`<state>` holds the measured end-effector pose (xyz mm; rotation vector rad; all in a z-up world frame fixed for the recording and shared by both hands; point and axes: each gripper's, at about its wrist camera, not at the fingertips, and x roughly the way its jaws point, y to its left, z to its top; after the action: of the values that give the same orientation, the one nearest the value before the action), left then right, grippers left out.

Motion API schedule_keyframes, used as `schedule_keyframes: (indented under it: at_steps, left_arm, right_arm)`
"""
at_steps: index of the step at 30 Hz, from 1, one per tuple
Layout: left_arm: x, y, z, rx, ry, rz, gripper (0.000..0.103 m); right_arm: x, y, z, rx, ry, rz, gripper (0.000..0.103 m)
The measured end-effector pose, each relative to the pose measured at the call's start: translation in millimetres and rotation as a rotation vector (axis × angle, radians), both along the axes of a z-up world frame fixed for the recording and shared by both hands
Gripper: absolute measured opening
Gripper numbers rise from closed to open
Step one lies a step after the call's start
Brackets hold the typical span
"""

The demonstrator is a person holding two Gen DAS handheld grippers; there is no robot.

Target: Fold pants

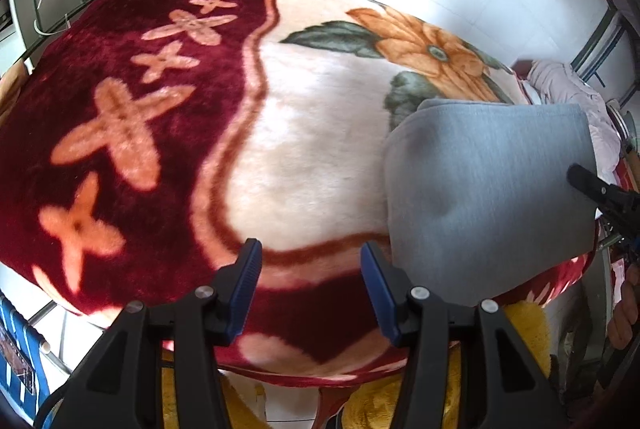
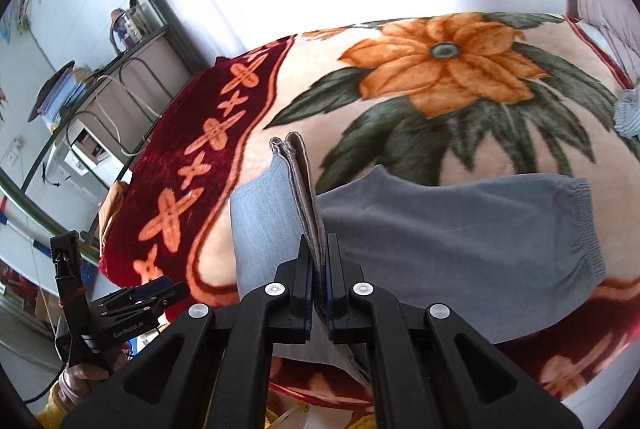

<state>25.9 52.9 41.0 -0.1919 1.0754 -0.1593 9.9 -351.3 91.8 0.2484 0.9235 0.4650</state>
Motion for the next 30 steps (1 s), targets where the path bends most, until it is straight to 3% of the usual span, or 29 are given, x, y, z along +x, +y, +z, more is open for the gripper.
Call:
schedule_keyframes:
  at_steps: [6,30]
  left_arm:
    - [5.6,-14.4,0.5,-0.017,0.012,-0.025,0.058]
    - [25.7,-54.2,-7.2,0.011,0.044,-0.091,0.059]
  right_arm:
    - [4.8,-26.3,6.6,-0.004,-0.015,-0.044,0.006]
    - [24.1,-114.1,15.3,0.004,-0.048,-0.242,0.006]
